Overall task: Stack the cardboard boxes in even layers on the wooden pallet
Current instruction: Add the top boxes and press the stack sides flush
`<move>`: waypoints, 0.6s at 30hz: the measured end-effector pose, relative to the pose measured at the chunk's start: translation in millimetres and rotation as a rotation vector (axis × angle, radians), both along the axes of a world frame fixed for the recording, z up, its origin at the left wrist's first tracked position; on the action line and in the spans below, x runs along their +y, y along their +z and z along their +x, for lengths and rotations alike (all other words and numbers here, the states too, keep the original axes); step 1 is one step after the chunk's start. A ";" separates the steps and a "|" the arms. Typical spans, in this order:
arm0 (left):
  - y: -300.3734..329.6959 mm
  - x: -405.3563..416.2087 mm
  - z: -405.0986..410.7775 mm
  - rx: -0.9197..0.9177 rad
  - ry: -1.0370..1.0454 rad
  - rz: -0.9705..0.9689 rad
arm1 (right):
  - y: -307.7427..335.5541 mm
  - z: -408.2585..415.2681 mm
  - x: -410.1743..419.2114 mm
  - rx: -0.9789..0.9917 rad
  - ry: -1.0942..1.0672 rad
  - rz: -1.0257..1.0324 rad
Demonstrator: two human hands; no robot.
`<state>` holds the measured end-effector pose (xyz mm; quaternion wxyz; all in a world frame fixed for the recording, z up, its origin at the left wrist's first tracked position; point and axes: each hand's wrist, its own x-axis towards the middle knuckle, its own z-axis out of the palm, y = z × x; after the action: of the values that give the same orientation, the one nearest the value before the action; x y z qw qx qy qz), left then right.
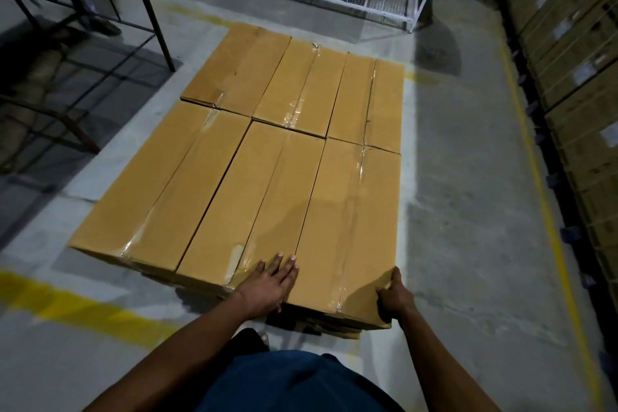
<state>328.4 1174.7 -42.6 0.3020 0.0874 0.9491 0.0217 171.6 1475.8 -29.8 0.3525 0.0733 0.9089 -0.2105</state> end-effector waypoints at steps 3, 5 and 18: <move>9.6 -13.0 -0.3 -0.018 -0.012 0.026 | 1.9 9.8 -0.9 0.003 0.031 0.026; 9.7 -23.0 -1.8 -0.017 -0.027 0.023 | 1.8 15.6 -0.5 0.003 0.043 0.036; 5.1 -25.5 -1.3 -0.028 -0.037 0.007 | -0.6 14.6 6.6 -0.012 0.191 0.146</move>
<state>327.1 1149.2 -37.5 0.3153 0.1058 0.9428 0.0205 186.2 1482.4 -30.4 0.3704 0.0129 0.9224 -0.1089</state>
